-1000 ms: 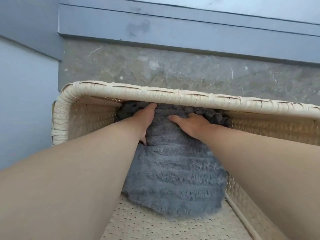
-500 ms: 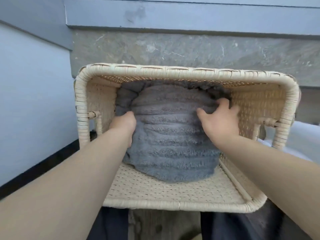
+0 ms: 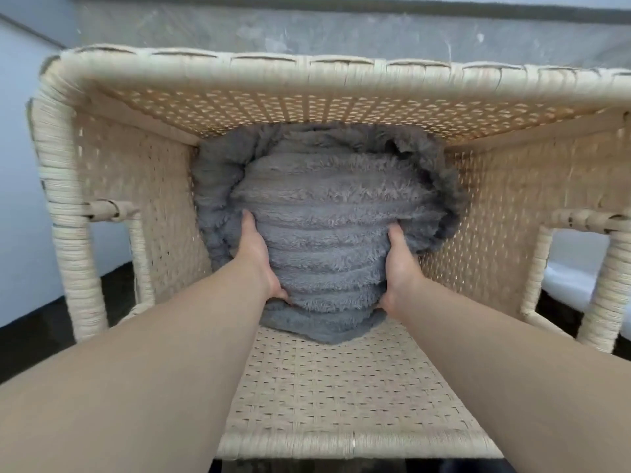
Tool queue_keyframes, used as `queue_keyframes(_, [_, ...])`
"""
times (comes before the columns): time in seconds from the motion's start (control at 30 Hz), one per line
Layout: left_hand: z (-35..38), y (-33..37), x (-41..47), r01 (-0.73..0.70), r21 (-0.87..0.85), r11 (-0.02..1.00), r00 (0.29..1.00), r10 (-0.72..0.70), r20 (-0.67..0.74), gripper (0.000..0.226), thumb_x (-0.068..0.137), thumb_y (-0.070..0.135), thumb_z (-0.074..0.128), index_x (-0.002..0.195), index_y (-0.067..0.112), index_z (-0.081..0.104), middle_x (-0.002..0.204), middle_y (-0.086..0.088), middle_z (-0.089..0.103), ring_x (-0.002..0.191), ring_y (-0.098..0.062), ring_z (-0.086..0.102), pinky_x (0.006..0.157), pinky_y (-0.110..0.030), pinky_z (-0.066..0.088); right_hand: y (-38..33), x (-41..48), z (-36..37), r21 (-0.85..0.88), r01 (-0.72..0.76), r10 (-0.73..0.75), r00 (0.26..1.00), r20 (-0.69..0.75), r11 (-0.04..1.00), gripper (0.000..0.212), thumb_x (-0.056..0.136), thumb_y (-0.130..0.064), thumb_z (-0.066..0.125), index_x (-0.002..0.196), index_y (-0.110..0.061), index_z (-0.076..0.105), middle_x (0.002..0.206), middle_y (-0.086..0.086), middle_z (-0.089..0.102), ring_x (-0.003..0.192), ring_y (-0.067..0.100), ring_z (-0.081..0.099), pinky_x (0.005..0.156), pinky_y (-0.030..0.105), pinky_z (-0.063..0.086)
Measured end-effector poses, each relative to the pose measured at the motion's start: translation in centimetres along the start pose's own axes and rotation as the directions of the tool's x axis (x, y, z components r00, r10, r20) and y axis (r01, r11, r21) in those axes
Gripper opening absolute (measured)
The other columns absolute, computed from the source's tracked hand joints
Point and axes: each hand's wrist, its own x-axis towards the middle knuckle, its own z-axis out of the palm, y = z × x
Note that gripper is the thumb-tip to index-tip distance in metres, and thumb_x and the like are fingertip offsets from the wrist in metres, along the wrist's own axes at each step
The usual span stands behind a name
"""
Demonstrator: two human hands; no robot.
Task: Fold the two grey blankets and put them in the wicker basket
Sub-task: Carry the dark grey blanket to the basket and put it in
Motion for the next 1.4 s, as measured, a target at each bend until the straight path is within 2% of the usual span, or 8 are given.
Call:
queue_keyframes(0.33, [-0.3,0.6,1.5,-0.041,0.187,0.981,0.998,0.03,0.058,0.094,0.065,0.089,0.043,0.132,0.024,0.052,0.132,-0.01,0.057,0.12,-0.036,0.052,0.096,-0.07,0.034,0.0,2.3,0.6,-0.134,0.041,-0.064,0.984,-0.166,0.99,0.099,0.07,-0.075,0.052,0.149,-0.025,0.023,0.146,0.007,0.041,0.126,0.034,0.046,0.105,0.051,0.04])
queue_keyframes(0.43, [-1.1,0.4,-1.2,-0.176,0.503,0.846,0.933,0.307,-0.19,0.078,0.083,0.069,0.038,0.14,0.016,0.041,0.141,-0.009,0.045,0.125,-0.036,0.046,0.102,-0.051,0.038,-0.8,-1.3,0.8,-0.567,0.193,-0.483,0.768,-0.42,0.801,0.072,0.09,-0.048,0.041,0.146,-0.009,0.02,0.145,0.02,0.029,0.127,0.041,0.036,0.105,0.047,0.034])
queue_keyframes(0.47, [-1.4,0.0,-2.2,-0.271,0.675,0.686,0.807,0.544,-0.229,0.068,0.088,0.057,0.041,0.138,0.012,0.041,0.141,-0.014,0.041,0.125,-0.036,0.043,0.102,-0.046,0.038,-1.2,-2.6,1.0,-0.736,0.346,-0.756,0.564,-0.333,0.582,0.063,0.091,-0.037,0.041,0.143,-0.005,0.025,0.142,0.023,0.031,0.124,0.042,0.037,0.104,0.048,0.034])
queue_keyframes(0.53, [-1.7,-1.3,-4.6,-0.476,0.854,0.212,0.334,0.941,-0.048,0.051,0.087,0.04,0.051,0.13,0.014,0.042,0.132,-0.016,0.037,0.12,-0.035,0.039,0.096,-0.045,0.038,-2.1,-5.1,1.7,-0.842,0.532,-0.981,0.191,0.019,0.087,0.057,0.09,-0.036,0.043,0.14,-0.009,0.035,0.139,0.025,0.035,0.122,0.041,0.037,0.105,0.05,0.032])
queue_keyframes(0.6, [-0.7,-2.0,-6.0,-0.548,0.814,-0.192,0.001,0.973,0.231,0.048,0.086,0.042,0.051,0.129,0.022,0.043,0.132,-0.014,0.038,0.12,-0.032,0.037,0.099,-0.048,0.036,-3.0,-5.5,2.3,-0.818,0.533,-0.95,0.075,0.302,-0.218,0.062,0.089,-0.048,0.043,0.144,-0.02,0.035,0.144,0.025,0.032,0.124,0.04,0.035,0.105,0.054,0.031])
queue_keyframes(0.77, [0.6,1.0,-1.0,-0.397,0.78,-0.484,0.208,0.78,0.59,0.065,0.087,0.065,0.031,0.147,0.04,0.021,0.155,-0.008,0.019,0.139,-0.034,0.021,0.11,-0.06,0.013,-5.7,-1.0,1.6,-0.818,0.442,-0.834,0.231,0.501,-0.369,0.07,0.086,-0.06,0.032,0.148,-0.03,0.028,0.149,0.021,0.029,0.118,0.045,0.044,0.09,0.05,0.043])
queue_keyframes(1.1, [3.1,1.8,5.7,-0.441,0.769,-0.463,0.097,0.827,0.554,0.068,0.079,0.061,0.035,0.135,0.025,0.047,0.139,-0.019,0.042,0.119,-0.045,0.041,0.102,-0.064,0.024,-6.4,6.6,1.8,-0.772,0.558,-0.839,0.225,0.495,-0.306,0.075,0.081,-0.059,0.024,0.146,-0.022,0.035,0.152,0.017,0.029,0.131,0.031,0.032,0.072,0.036,0.042])
queue_keyframes(1.4, [4.2,2.1,9.1,-0.464,0.72,-0.516,-0.066,0.831,0.552,0.064,0.077,0.056,0.042,0.125,0.015,0.055,0.124,-0.03,0.052,0.105,-0.054,0.05,0.091,-0.068,0.034,-6.8,9.9,2.4,-0.675,0.676,-0.826,0.173,0.537,-0.297,0.075,0.084,-0.052,0.031,0.141,-0.004,0.039,0.146,0.029,0.03,0.13,0.038,0.035,0.084,0.044,0.046])
